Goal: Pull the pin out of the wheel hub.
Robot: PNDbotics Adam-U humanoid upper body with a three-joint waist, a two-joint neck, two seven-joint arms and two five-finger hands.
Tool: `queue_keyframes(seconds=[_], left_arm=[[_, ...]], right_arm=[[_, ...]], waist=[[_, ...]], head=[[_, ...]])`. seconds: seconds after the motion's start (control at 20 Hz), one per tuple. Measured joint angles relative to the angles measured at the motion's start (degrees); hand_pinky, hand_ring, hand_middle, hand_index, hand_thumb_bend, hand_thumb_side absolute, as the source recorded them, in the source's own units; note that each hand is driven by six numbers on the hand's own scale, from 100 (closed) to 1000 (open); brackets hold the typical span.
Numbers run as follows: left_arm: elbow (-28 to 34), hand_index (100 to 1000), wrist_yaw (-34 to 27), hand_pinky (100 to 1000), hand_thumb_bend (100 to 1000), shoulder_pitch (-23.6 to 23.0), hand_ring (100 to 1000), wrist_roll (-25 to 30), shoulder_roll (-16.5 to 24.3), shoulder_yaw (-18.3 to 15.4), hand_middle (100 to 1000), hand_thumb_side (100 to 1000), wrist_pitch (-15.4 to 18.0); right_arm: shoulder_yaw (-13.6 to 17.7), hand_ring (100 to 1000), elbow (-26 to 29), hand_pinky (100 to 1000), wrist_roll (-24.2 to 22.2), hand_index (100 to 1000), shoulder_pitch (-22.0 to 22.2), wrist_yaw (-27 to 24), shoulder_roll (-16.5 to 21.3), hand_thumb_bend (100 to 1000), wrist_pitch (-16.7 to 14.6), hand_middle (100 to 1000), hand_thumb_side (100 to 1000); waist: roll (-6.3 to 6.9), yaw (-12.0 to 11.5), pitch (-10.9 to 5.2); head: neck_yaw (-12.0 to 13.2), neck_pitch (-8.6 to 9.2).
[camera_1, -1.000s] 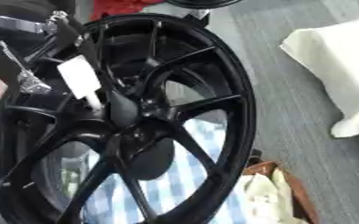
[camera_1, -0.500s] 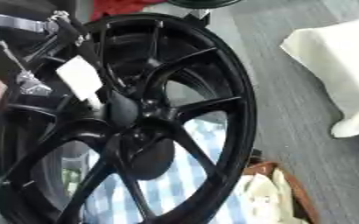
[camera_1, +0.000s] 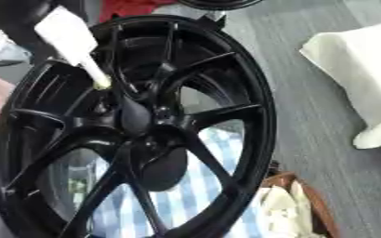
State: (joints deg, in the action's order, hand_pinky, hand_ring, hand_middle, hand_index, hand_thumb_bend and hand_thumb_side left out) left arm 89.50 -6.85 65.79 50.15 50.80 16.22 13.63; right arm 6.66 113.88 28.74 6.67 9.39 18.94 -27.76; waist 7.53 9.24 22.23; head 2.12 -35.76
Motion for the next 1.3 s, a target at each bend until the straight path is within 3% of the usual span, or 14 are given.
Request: queue_keyframes(seconds=[0.25,0.6,0.95,1.3], left_arm=[[-3.31,324,-2.31,747,100,-4.14,457,-1.53,4.87,-7.96,253,100,0.30],[-8.89,331,-4.06,748,100,-14.91,454,-7.78,12.32,-17.34,256,101,1.19],[-14.86,339,-3.48,746,100,-27.54,456,-13.64,16.43,-23.54,262,100,1.89],[-19.72,377,0.29,750,100,-38.44,466,-18.86,16.03,-26.37,292,113,2.16]], right_arm=[[0.47,708,0.00,800,0.52,663,0.50,0.09,-0.01,100,-0.34,648,352],[0.95,709,0.00,800,1.34,664,1.03,0.77,-0.01,100,-0.94,649,340],[1.47,709,0.00,799,1.90,665,1.44,0.84,0.00,100,-1.51,650,341],[2.07,710,0.00,799,2.37,666,1.38,0.83,-0.01,100,-1.99,651,330]], waist=[[-0.02,-1.28,-0.13],[-0.88,-2.80,-0.32],[-1.85,-4.17,-0.38],[-2.65,-4.57,-0.38]], head=[[-0.48,-0.83],[-1.12,-0.95],[-1.64,-0.93],[-1.54,-0.81]])
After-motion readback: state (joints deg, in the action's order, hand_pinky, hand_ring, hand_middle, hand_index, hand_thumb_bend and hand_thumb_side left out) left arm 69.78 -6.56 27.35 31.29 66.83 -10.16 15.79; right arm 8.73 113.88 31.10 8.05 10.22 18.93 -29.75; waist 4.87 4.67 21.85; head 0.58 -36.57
